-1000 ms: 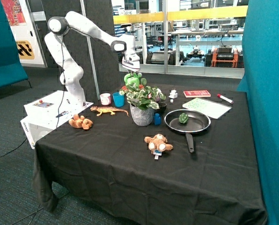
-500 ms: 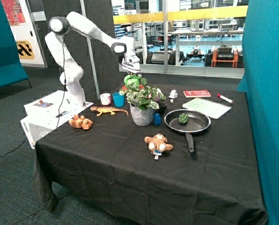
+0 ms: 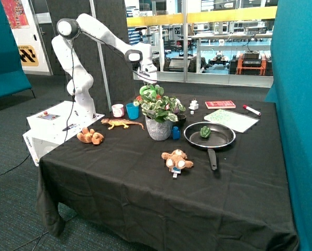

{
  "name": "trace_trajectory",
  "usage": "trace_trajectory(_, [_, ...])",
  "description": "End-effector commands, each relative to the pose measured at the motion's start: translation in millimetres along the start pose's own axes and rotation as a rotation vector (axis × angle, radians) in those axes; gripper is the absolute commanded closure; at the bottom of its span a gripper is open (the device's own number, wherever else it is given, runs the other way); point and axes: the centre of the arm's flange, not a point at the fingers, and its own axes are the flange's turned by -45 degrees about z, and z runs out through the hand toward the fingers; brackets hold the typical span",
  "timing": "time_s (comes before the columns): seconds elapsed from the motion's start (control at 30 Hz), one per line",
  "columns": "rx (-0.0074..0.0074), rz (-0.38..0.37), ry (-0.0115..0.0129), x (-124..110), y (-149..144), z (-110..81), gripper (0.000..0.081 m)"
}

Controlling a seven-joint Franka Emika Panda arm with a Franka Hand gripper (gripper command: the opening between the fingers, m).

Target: Water the pot plant and put the can on the plate

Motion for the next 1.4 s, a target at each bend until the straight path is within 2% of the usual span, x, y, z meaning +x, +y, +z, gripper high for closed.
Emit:
trace_trajectory(0.0, [-0.0039, 0.02, -0.0069, 3, 11, 8.3, 0.0329])
trace_trajectory(0.13, [-0.0039, 0.019, -0.0069, 3, 13, 9.6, 0.0258])
trace_trajectory(0.4, [-0.0038, 0.015, -0.0069, 4, 15, 9.9, 0.0249])
trace_trajectory(0.43, [-0.0038, 0.015, -0.0069, 4, 15, 9.9, 0.017])
trace_trajectory(0.47, [-0.0038, 0.012, -0.0069, 5, 15, 9.8, 0.0132])
trace_trajectory(0.57, [-0.0038, 0.011, -0.0069, 5, 15, 9.7, 0.0101])
trace_trajectory(1.17, [-0.0037, -0.022, -0.007, 11, 5, 1.2, 0.0205])
trace_trajectory(1.37, [-0.0037, -0.026, -0.007, 11, 4, -3.0, 0.0214])
